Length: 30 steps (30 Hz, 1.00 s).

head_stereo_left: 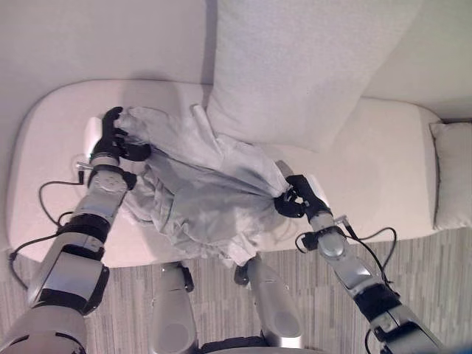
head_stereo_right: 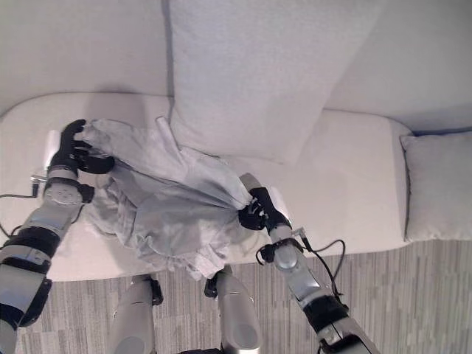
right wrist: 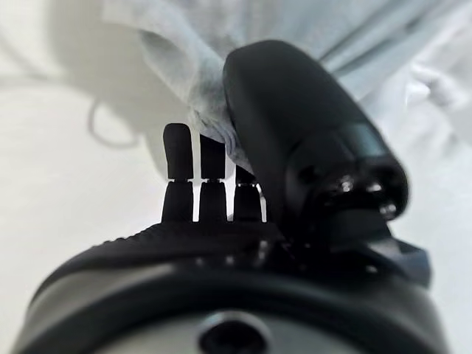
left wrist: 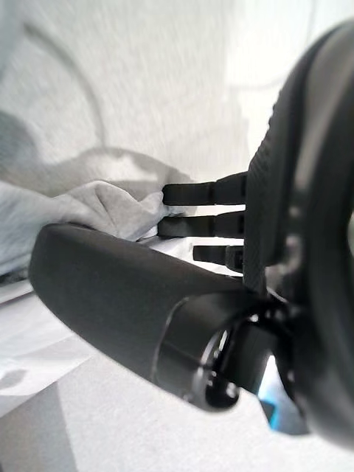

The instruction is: Hang the clothes on the sofa on the clothes rack.

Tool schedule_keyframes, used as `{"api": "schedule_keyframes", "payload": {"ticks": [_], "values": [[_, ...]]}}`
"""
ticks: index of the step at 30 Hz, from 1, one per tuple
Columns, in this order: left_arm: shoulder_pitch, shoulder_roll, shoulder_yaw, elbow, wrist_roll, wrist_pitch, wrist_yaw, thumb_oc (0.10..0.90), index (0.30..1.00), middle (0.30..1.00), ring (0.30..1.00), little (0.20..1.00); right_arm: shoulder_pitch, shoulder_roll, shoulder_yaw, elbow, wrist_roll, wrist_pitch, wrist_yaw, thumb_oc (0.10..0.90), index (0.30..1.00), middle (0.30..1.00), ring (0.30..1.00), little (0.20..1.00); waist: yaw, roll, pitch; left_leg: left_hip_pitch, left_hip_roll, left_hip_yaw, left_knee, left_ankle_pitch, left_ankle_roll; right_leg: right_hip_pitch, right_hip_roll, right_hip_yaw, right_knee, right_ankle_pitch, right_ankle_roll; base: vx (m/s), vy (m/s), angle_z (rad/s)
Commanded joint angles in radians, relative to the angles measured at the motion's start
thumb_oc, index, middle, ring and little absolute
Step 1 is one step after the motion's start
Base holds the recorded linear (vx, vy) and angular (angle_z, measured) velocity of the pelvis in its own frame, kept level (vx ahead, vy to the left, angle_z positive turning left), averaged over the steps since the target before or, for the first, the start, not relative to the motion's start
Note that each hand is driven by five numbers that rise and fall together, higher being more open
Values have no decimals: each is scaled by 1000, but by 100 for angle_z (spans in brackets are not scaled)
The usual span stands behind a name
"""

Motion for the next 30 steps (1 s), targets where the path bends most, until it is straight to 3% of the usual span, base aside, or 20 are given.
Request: {"api": "schedule_keyframes", "payload": {"ticks": [1, 5, 16, 20, 21, 27, 28, 29, 30], "values": [[-71, -35, -14, -24, 67, -65, 2, 400, 300, 300, 300, 300, 48, -74, -97, -25, 5, -32, -47, 400, 300, 300, 300, 300, -36, -20, -62, 6, 27, -12, 3, -80, -24, 41, -66, 28, 4, -3, 127, 3, -17, -10], [-5, -65, -2, -163, 63, -72, 19, 400, 300, 300, 300, 300, 114, -82, -144, -14, 13, -28, -48, 400, 300, 300, 300, 300, -41, -10, -77, 36, 23, -3, 3, -91, -21, 54, -66, 41, 4, -8, 123, 12, -12, -12], [89, -173, 68, -444, 8, -100, 44, 400, 300, 300, 300, 300, 99, -74, -192, 28, 4, 6, -60, 400, 300, 300, 300, 300, -19, 72, -92, 92, 11, 7, 3, -96, -28, 105, -76, 48, 4, -30, 111, -20, -25, -10], [149, -191, 118, -556, -8, -117, 48, 400, 300, 300, 300, 300, 100, -76, -214, 7, 2, 8, -58, 400, 300, 300, 300, 300, -4, 103, -131, 130, 10, 10, 3, -106, -29, 142, -75, 44, 4, -47, 105, 52, -12, 3], [201, -197, 156, -630, -22, -130, 39, 400, 300, 300, 300, 300, 86, -98, -235, -19, -7, 6, -56, 400, 300, 300, 300, 300, 12, 127, -164, 167, 10, 11, 3, -113, -30, 183, -76, 38, 4, -64, 100, 90, -19, 1], [300, -182, 229, -759, -62, -151, 18, 400, 300, 300, 300, 300, 36, -159, -271, -92, -18, -1, -41, 400, 300, 300, 300, 300, 36, 162, -246, 260, 7, 12, 3, -130, -33, 283, -68, 25, 4, -100, 85, 94, -29, 6], [328, -167, 241, -781, -52, -145, 4, 453, 380, 380, 380, 380, 24, -172, -273, -96, -21, 2, -32, 400, 300, 300, 300, 300, 41, 167, -260, 276, 6, 13, 3, -128, -34, 301, -66, 20, 4, -103, 82, 101, -33, 19], [394, -158, 257, -795, -69, -138, -37, 800, 900, 900, 900, 900, 20, -188, -278, -91, -21, 7, -13, 400, 300, 300, 300, 300, 52, 175, -288, 302, 7, 15, 3, -129, -35, 331, -63, 10, 4, -115, 77, 126, -44, 18], [418, -157, 258, -791, -65, -133, -51, 800, 900, 900, 900, 900, 24, -188, -280, -88, -23, 11, -4, 400, 300, 300, 300, 300, 56, 177, -298, 312, 8, 15, 3, -130, -35, 343, -62, 6, 4, -117, 74, 108, -34, 21]]}}
